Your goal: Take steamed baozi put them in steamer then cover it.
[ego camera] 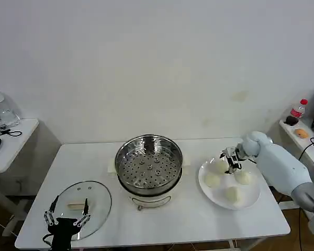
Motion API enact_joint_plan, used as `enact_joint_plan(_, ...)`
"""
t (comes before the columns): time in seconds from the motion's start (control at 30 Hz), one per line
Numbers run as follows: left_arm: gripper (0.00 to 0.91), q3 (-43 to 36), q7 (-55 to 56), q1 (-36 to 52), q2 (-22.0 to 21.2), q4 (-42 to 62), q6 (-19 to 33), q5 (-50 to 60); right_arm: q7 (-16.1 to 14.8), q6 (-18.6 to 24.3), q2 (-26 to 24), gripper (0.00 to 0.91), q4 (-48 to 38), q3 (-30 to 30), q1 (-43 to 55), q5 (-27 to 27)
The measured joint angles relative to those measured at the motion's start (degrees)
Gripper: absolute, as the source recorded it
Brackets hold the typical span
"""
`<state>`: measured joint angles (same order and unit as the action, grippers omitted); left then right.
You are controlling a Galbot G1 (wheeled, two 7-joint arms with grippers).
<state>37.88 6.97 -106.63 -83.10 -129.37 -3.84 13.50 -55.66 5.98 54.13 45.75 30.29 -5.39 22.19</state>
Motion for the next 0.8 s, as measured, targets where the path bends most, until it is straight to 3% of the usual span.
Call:
enact_joint_plan(0.1, 0.907, -0.02, 0.01, -0.03, -0.03, -0.05, 0.02, 0.01, -0.23, 0.00, -0.04, 0.605, -0.12, 0.13, 0.19, 0.13)
enact_joint_plan(0.47, 0.907, -0.05, 0.06, -0.16, 0.03, -0.21, 0.04, 0.00, -1.48, 0.59, -1.18, 0.615, 0.55, 1.30, 1.65, -0.63)
enact_joint_plan(0.8, 0.907, -0.22, -0.01, 0.09, 0.73, 0.16, -0.16, -0.36, -1.86, -0.02, -5.23, 0.615, 7.18, 6.09, 6.41, -5.64)
